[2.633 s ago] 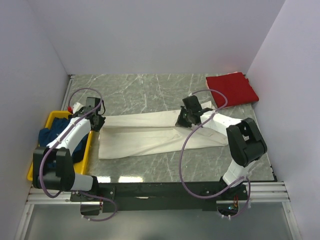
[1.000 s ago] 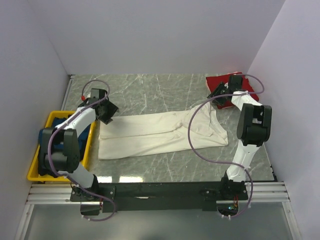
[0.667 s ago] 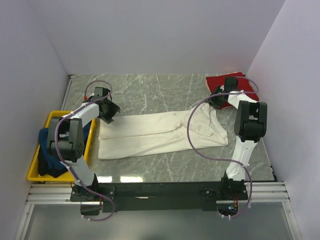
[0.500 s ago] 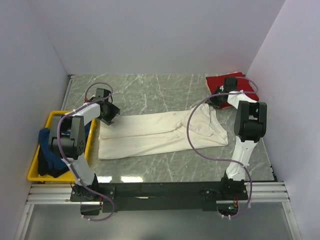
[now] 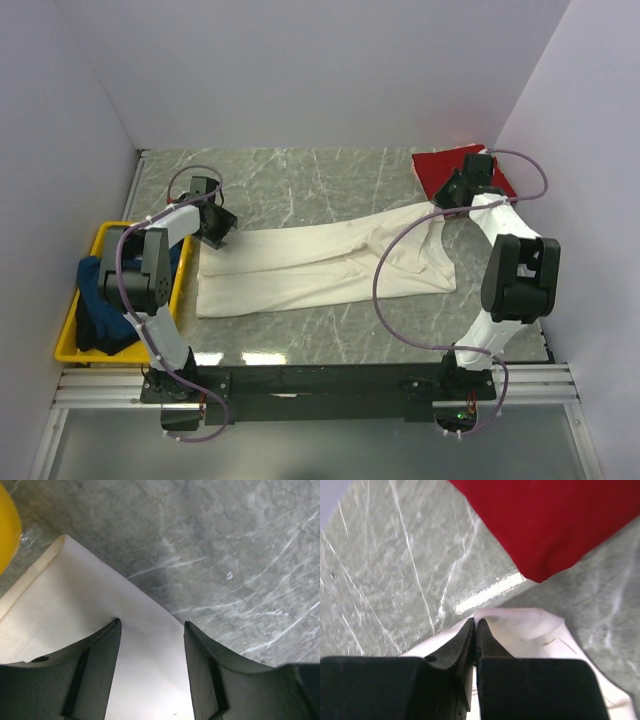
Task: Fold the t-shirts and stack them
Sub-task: Fold the tshirt
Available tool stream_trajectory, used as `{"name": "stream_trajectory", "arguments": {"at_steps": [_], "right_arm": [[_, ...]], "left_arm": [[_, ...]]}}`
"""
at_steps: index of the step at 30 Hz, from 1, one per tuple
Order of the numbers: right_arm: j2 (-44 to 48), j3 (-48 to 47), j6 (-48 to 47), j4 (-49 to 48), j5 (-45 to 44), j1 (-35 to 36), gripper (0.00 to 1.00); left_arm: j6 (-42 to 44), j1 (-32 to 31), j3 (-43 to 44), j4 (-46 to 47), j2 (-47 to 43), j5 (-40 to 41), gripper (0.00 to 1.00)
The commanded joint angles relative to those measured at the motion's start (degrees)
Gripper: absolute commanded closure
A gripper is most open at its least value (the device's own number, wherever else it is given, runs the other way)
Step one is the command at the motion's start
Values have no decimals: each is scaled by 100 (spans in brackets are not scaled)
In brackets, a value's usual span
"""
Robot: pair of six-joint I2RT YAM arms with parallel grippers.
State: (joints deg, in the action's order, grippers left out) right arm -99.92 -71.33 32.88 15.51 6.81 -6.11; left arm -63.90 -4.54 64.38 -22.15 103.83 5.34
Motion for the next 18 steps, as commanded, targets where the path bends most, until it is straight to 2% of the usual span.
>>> {"name": "stream_trajectory", "arguments": {"at_steps": [1, 7, 10, 14, 18], "right_arm": [[219, 119, -98, -30, -575, -145, 100], [-351, 93, -80, -101, -365, -206, 97], [-624, -109, -80, 40, -329, -206, 85], [-687, -223, -89, 172, -364, -206, 58], [-222, -84, -80, 338, -522, -198, 53]], "left_arm": [[18, 67, 118, -140, 348, 186, 41], [114, 84, 250, -131, 515, 125, 42], [123, 84, 180, -61, 507, 55, 42], [211, 84, 189, 27, 393, -7, 41], [334, 76, 294, 45, 208, -130, 40]]}}
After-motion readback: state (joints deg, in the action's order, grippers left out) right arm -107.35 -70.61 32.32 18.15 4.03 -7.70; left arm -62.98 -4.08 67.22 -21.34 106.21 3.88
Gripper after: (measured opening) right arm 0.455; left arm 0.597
